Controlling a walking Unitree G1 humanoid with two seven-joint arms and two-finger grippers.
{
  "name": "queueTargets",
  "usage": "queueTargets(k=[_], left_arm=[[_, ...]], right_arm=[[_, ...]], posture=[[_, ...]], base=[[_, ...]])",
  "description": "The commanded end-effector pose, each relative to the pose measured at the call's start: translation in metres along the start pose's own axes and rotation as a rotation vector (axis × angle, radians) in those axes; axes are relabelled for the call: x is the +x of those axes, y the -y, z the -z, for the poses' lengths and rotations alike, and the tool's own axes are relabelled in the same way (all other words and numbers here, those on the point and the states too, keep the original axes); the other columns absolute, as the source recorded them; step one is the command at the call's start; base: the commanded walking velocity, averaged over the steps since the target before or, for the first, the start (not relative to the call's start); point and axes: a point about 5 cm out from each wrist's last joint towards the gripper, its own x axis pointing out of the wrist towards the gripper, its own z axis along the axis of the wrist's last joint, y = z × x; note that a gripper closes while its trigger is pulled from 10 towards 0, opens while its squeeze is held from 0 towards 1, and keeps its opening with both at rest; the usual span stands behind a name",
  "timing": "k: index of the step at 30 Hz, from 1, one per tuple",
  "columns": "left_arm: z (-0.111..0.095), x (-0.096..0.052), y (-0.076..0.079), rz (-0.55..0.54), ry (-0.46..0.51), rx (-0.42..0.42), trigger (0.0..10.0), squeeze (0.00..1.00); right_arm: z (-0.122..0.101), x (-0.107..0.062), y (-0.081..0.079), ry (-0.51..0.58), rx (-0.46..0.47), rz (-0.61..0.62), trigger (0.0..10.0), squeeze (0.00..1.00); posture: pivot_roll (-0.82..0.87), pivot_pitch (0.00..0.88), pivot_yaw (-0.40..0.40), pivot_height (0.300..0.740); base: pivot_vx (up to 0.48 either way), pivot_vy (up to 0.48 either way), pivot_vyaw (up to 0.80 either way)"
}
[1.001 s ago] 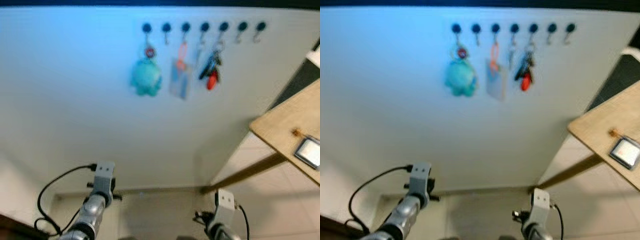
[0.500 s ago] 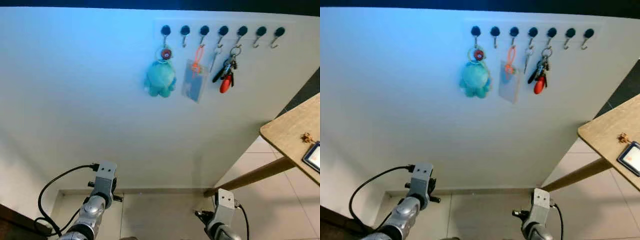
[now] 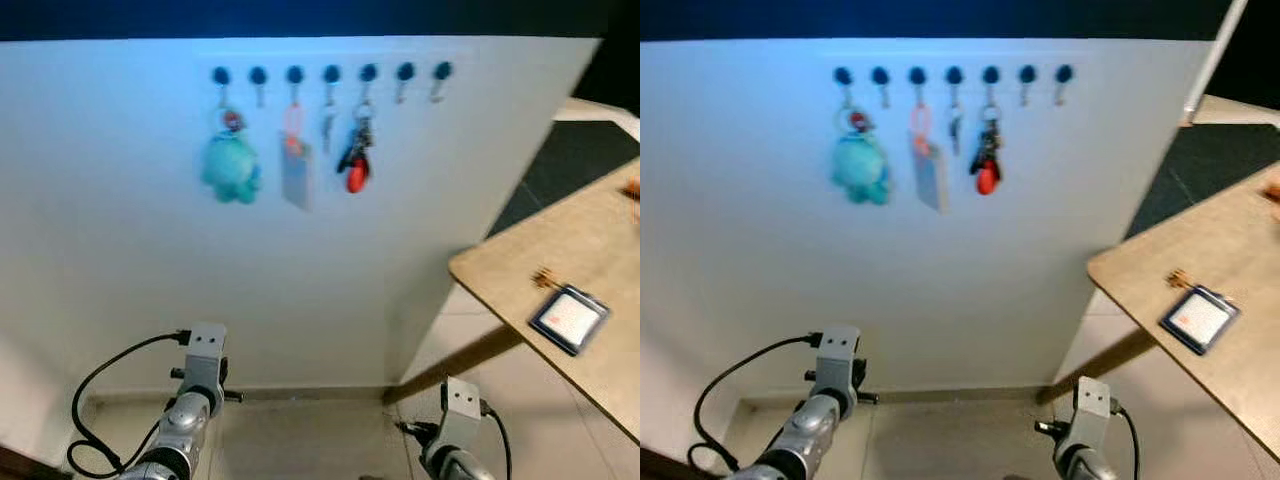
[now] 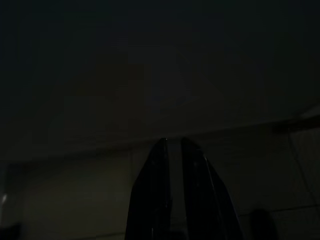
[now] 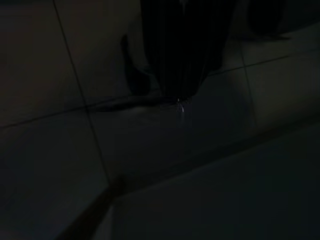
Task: Hang keys on a hook
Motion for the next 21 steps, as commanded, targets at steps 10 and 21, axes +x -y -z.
queueTargets(k=[10, 21], left_arm=[[-0.039, 0.0, -0.016, 0.133, 0.214, 0.117, 10.0, 0.0], [-0.091, -0.037, 0.001, 0.531, 0.576, 0.219, 10.0, 0.0]], right_arm=[[-0.076, 0.001, -0.051, 0.383, -0.266, -0.321, 10.0, 0.0], [-0.157, -0.047, -0.085, 0.916, -0.444, -0.312, 10.0, 0.0]], posture=[[0.04, 0.056, -0.017, 0.74], [0.03, 0.075, -0.036, 0.74]], base=[[0.0, 0.0, 0.0], [0.0, 0.0, 0.0]])
